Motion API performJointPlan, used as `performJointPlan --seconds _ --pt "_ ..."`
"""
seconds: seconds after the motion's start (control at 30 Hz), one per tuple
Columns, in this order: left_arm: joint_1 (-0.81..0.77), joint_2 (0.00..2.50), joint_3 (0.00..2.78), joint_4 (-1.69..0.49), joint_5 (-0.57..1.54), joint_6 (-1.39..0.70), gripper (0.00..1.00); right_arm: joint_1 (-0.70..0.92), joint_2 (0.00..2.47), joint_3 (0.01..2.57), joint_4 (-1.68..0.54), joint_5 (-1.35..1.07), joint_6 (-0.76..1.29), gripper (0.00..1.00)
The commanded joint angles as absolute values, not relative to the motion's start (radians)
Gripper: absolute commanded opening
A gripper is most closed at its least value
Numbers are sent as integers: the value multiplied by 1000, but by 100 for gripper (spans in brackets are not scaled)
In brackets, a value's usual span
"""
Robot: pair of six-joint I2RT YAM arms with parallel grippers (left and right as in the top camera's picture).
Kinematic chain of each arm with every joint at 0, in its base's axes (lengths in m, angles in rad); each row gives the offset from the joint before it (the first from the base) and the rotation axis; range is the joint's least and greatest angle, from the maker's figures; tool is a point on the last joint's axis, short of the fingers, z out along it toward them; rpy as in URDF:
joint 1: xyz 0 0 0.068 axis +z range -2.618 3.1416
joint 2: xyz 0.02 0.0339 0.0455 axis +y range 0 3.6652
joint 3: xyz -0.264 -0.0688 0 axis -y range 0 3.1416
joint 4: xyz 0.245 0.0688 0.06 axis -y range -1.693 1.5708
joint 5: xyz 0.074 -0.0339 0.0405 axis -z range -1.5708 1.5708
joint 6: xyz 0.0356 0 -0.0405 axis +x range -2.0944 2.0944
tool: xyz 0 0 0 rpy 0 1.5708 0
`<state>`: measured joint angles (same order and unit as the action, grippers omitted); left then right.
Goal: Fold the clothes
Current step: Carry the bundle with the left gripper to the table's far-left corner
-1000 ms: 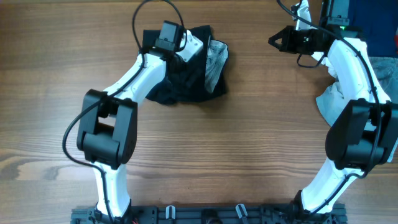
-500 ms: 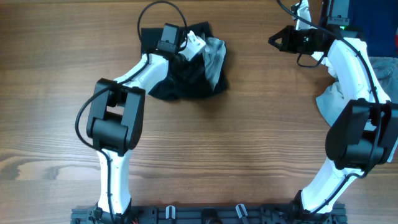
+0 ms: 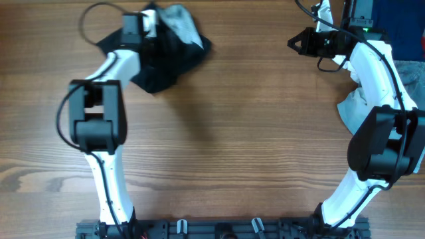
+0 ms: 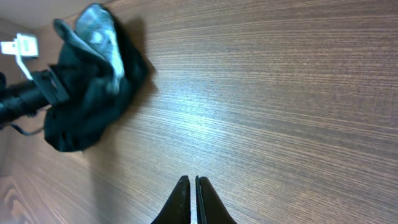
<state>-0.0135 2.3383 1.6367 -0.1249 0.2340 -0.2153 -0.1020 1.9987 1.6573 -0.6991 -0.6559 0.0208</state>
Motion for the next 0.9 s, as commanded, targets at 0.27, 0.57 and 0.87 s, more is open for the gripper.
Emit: performJointPlan --seconds 0.27,0.57,0.87 --pt "327 2497 1542 44 68 -515 100 -108 1992 1655 -705 -646 24 5" --pt "377 2497 1542 200 57 -660 100 -108 1992 1655 -705 -647 33 5" --pt "312 2377 1543 246 76 -400 100 -108 1992 1655 -714 -643 26 5"
